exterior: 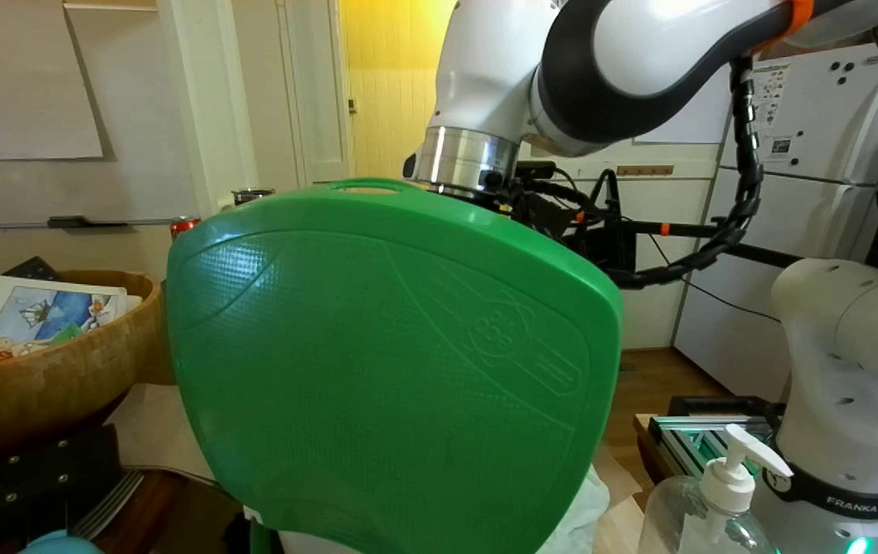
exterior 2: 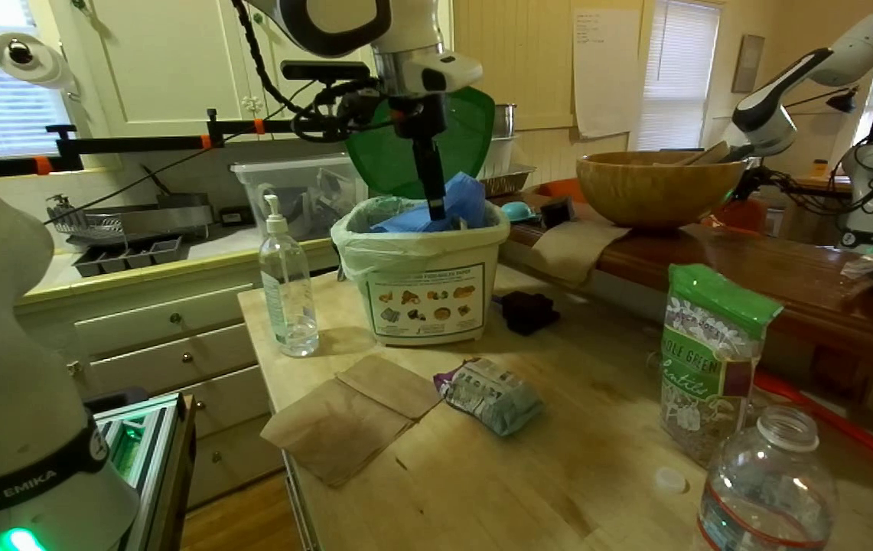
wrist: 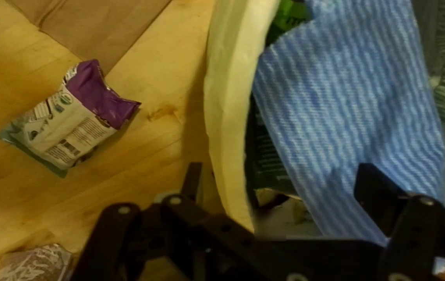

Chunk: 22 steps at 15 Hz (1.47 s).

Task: Pick up the blue cloth and put it in the bin

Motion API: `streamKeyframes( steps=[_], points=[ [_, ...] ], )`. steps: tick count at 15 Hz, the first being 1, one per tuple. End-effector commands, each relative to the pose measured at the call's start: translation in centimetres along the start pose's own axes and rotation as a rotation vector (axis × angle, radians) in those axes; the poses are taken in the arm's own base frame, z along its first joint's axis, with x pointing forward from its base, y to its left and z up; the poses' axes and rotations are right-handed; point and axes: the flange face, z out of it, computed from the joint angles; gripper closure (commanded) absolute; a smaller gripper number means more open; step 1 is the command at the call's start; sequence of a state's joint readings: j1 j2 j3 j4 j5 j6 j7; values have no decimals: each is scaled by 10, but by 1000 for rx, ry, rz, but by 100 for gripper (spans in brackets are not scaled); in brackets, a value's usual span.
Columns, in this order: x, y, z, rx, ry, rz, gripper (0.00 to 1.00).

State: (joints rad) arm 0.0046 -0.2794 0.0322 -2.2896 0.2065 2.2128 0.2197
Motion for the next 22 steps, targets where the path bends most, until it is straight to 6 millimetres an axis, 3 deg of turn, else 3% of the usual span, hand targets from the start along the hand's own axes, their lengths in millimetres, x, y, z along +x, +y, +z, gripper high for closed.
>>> streamKeyframes(
  steps=[1,7,12,14,22],
  points=[
    [-7,11,20,-61,-34,34,0],
    [-14,26,44,-91,-55,73,0],
    [-18,35,47,-117,-70,93,0],
    [-17,39,47,-133,-66,99,26],
    [-10,55,44,-161,-24,64,88]
  ],
)
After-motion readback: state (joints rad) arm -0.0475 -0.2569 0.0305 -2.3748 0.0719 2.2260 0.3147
